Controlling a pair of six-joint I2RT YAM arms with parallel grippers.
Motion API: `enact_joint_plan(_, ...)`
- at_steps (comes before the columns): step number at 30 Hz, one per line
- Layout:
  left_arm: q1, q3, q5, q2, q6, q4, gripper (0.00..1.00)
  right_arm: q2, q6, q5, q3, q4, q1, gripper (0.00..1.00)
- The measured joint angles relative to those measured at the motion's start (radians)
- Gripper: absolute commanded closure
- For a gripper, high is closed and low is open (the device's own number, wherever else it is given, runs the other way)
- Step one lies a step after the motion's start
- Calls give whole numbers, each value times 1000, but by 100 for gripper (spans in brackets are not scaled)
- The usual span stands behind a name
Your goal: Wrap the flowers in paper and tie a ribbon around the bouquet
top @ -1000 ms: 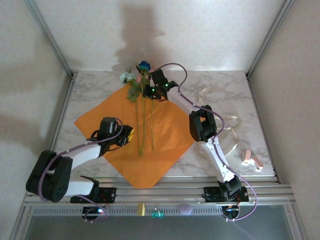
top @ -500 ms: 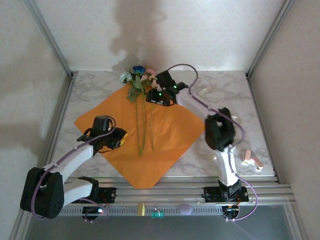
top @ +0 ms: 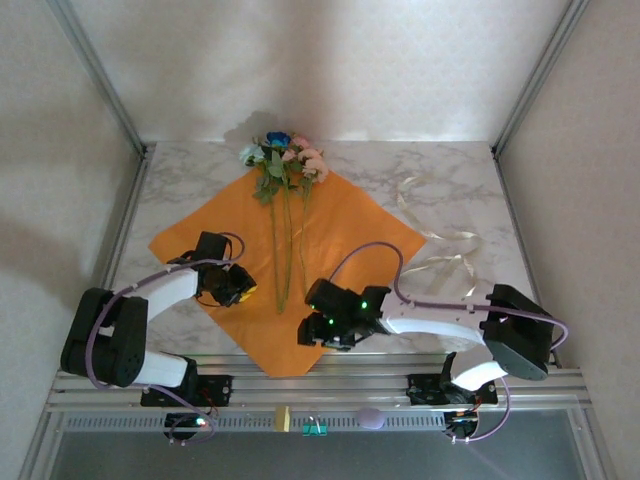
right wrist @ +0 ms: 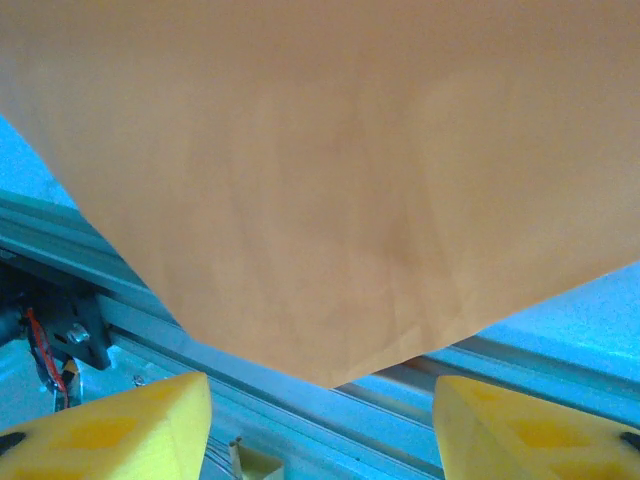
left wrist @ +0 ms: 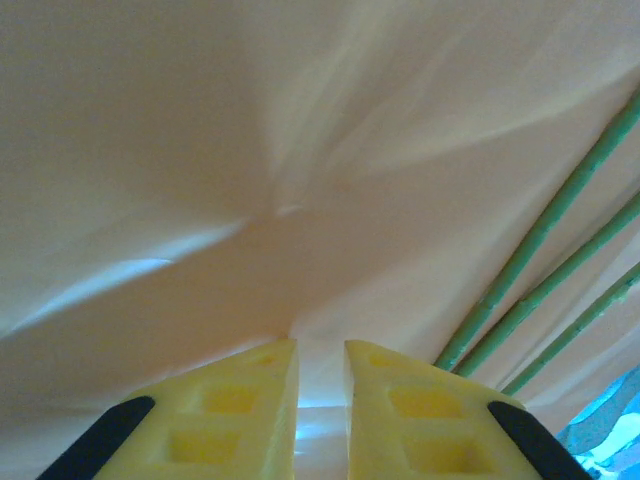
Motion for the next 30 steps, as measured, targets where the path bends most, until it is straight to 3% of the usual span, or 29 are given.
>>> enact_joint_plan(9, 2, -9, 44, 30, 88, 17, 82, 83, 250, 97, -111, 283, 68, 43)
enact_joint_plan(14, 2, -7, 54, 37, 112, 21, 82, 79, 325, 143, -105, 282, 110, 39)
enact_joint_plan(20, 2, -4, 60, 43, 121, 21, 83, -37, 409, 174, -133, 232, 158, 37)
enact_joint_plan(30, 2, -4, 60, 43, 129, 21, 83, 63, 473, 192, -170, 335, 170, 50)
